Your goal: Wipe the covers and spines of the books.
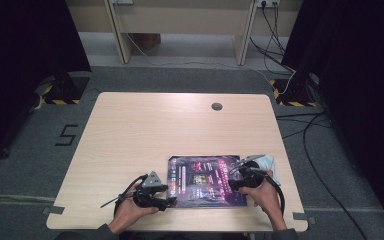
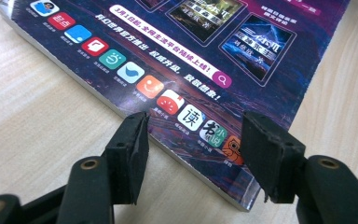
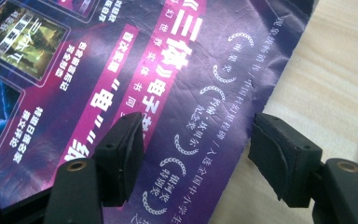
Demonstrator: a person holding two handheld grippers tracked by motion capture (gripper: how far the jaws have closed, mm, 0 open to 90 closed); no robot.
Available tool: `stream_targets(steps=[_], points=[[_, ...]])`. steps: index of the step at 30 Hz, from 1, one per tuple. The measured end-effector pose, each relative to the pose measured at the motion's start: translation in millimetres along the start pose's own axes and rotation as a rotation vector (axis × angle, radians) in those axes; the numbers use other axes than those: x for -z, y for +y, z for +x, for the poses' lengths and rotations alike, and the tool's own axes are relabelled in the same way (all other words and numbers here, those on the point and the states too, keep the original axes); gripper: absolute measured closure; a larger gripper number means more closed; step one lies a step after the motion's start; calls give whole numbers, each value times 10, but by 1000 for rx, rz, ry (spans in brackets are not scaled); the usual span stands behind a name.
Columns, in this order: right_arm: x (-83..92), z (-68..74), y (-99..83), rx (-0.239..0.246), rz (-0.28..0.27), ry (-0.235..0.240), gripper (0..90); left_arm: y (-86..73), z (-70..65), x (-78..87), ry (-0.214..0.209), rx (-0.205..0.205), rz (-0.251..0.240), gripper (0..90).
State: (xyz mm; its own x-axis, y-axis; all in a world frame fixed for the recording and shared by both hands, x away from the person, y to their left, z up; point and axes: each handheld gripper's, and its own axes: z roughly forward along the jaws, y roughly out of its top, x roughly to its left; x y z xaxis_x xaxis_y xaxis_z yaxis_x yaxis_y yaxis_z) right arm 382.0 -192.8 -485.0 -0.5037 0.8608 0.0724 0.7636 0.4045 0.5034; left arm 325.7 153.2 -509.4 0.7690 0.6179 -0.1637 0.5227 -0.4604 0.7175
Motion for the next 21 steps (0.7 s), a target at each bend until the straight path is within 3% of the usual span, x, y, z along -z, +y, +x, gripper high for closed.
stream_targets(steps=[7, 14, 18, 21], points=[[-144, -21, 182, 0, -39, -8, 319, -39, -130, 30, -24, -9, 22, 394], [-264, 48, 411, 61, -56, -81, 358, -54, -268, 14, -55, -23, 29, 391], [-312, 92, 474, 105, -84, -87, 379, -48, -264, 13, -73, -25, 29, 411], [-286, 91, 458, 78, -64, -60, 337, -29, -209, 24, -65, -13, 15, 420]])
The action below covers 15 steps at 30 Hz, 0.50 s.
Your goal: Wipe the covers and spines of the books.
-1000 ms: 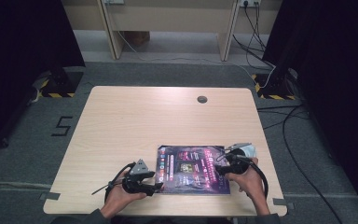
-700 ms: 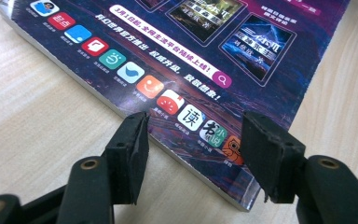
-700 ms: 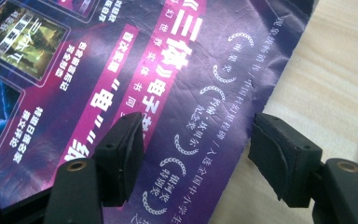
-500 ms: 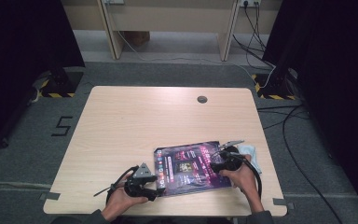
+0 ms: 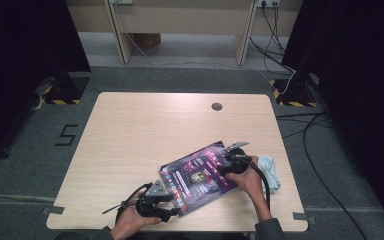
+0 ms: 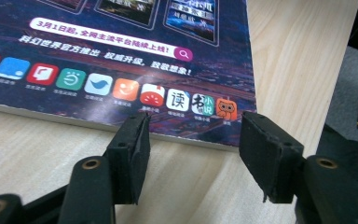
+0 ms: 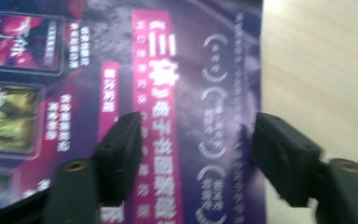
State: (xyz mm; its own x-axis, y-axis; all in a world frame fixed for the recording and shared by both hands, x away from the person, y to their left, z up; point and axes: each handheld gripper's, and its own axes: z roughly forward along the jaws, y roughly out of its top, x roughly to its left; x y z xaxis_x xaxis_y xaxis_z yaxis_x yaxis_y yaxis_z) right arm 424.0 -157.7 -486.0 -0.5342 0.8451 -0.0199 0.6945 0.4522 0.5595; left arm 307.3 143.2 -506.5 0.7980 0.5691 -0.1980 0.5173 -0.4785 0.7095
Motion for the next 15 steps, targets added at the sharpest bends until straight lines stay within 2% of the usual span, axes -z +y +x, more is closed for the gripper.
stream_targets(steps=[2, 6, 10, 12, 15], points=[[54, 11, -32, 9, -8, -9, 335, 26, 61, 17, 38, -5, -8, 399], [172, 10, -136, 2, -8, -6, 331, 122, 241, 45, 97, 10, -38, 387], [298, 21, -276, -19, -17, 29, 324, 214, 443, 40, 147, 29, -47, 366], [349, 32, -339, -11, -15, 35, 321, 259, 542, 16, 169, 31, -41, 363], [381, 53, -411, 3, -6, 45, 314, 312, 661, -19, 200, 59, -53, 360]])
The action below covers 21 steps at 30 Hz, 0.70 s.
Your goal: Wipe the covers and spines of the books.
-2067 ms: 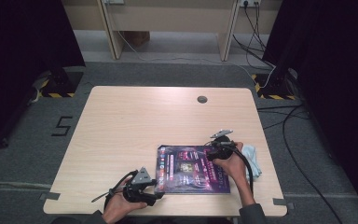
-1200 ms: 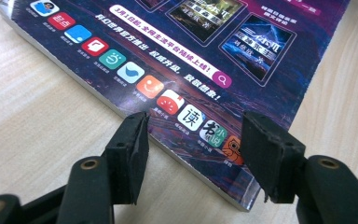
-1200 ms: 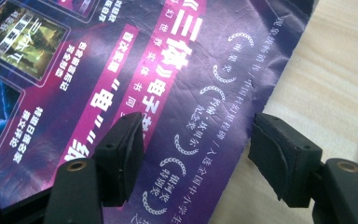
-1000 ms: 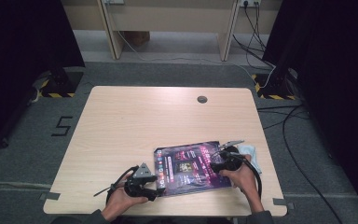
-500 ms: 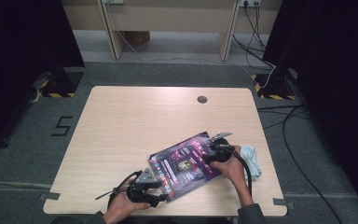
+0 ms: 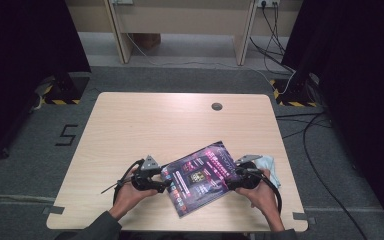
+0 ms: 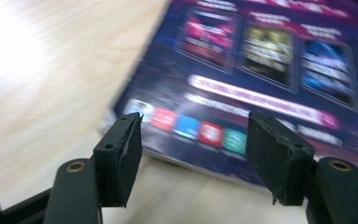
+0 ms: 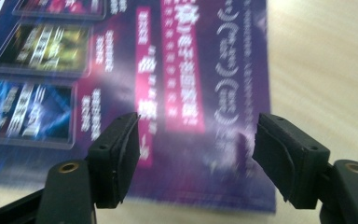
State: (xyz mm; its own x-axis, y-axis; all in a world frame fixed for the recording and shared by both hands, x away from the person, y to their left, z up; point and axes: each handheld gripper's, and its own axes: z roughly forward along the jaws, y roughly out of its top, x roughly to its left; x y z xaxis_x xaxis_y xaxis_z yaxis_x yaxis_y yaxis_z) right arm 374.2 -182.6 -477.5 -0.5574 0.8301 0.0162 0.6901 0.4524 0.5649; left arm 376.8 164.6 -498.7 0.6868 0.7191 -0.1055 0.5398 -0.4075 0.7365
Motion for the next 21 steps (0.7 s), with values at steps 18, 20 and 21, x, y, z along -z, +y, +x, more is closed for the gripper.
stream_targets(steps=[18, 20, 21], points=[[-11, 219, -173, 92, 36, -4, 255, 69, 144, -168, 7, -45, 19, 442], [-25, 207, -165, 78, 35, -27, 220, 53, 153, -155, -5, -16, 26, 446], [-34, 193, -166, 67, 30, -31, 218, 43, 149, -144, -8, -7, 29, 448]])
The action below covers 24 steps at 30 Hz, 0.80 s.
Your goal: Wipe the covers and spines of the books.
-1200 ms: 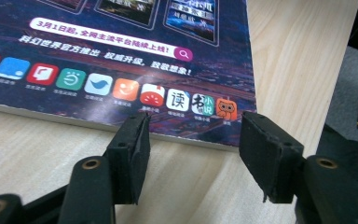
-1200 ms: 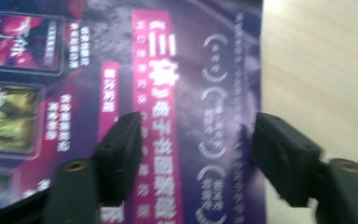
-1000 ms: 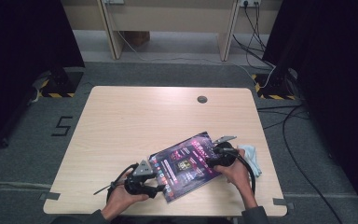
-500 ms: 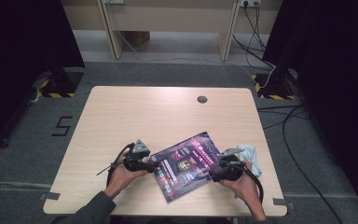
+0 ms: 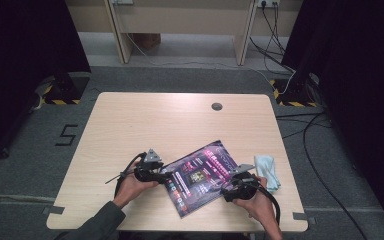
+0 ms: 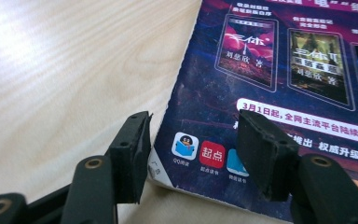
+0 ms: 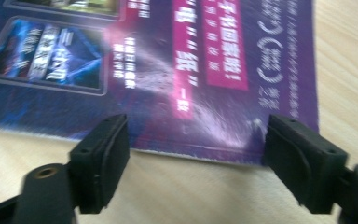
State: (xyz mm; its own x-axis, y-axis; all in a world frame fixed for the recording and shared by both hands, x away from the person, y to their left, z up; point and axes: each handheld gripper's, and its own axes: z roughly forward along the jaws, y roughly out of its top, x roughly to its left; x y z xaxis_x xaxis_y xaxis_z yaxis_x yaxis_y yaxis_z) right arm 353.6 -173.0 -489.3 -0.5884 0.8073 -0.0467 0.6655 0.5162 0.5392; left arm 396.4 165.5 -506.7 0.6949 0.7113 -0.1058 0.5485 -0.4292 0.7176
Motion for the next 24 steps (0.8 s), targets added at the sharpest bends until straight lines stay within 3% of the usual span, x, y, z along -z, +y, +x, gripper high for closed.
stream_targets(steps=[3, 7, 11, 16, 20, 22, 24], points=[[-34, -58, 27, -31, -13, -16, 216, -38, -47, 41, -3, -15, 4, 466], [-68, -101, 89, -34, -15, -44, 224, -91, -136, 94, -14, -33, 13, 474], [-132, -179, 169, -51, -27, -63, 227, -163, -208, 139, -40, -12, 13, 463], [-224, -271, 284, -93, -41, -89, 227, -243, -305, 218, -72, -15, 28, 459], [-285, -285, 368, -96, -58, -118, 268, -289, -409, 264, -70, -34, 31, 461], [-290, -291, 372, -108, -65, -108, 309, -295, -433, 275, -78, -40, 35, 464], [-256, -300, 362, -128, -75, -67, 307, -310, -460, 284, -100, -37, 40, 471]])
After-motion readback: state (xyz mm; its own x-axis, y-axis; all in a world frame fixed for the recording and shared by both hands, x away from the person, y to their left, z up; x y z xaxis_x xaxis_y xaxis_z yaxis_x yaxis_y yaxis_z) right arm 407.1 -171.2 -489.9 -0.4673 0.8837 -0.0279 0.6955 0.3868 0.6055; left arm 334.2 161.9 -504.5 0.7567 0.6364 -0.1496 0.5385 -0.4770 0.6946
